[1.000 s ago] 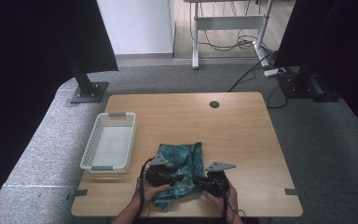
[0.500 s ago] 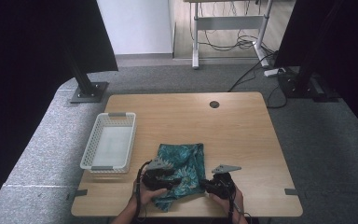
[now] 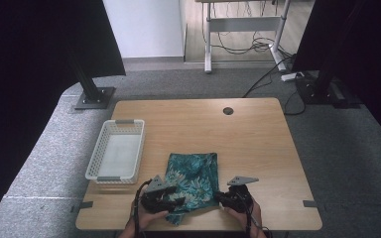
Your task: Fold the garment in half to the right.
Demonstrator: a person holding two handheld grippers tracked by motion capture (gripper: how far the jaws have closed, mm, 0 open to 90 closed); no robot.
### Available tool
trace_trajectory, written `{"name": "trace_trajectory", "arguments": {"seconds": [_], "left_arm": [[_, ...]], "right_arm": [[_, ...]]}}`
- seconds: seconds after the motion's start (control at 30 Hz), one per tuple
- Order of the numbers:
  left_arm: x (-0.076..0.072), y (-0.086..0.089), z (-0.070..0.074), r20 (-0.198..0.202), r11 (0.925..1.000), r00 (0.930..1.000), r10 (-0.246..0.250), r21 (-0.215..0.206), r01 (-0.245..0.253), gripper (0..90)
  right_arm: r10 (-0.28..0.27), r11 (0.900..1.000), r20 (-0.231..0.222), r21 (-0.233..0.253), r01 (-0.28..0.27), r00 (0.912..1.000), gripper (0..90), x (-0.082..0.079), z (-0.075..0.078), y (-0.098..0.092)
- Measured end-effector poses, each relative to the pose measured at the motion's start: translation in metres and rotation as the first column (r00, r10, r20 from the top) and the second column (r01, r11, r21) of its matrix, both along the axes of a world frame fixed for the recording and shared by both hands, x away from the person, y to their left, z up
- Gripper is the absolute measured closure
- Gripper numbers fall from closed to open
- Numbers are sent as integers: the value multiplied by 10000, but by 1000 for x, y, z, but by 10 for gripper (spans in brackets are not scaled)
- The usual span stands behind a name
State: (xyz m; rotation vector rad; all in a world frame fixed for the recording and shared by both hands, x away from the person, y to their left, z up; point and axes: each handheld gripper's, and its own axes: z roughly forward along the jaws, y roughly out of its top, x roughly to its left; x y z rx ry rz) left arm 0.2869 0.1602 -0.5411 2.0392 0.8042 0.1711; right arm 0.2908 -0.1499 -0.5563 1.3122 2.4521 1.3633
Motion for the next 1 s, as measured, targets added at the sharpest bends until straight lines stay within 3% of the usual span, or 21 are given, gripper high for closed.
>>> {"name": "trace_trajectory", "arguments": {"seconds": [0.1,0.2,0.43,0.73,0.87,1.0], "left_arm": [[-3,0,-2,46,9999,9999,141,-40,-141,376],[-4,-4,-8,124,9997,9998,137,185,-140,359],[5,-12,-13,-179,9998,9998,82,165,-79,359],[14,-19,-13,-220,9999,9997,133,86,-132,357],[11,-18,-11,-63,9999,9999,156,-34,-156,330],[4,-15,-5,222,9996,9995,237,-169,-233,289]], "right_arm": [[35,10000,-6,22,-35,10000,812,-1,-1,-1],[34,10000,38,36,-34,10000,805,-2,-1,-1],[-31,9998,0,220,31,10000,805,-3,-3,-9],[-361,9989,45,309,360,9993,783,4,-4,-18],[-131,9989,350,449,115,9993,585,1,-3,-16],[-182,9992,1094,384,141,9938,328,-8,3,-11]]}}
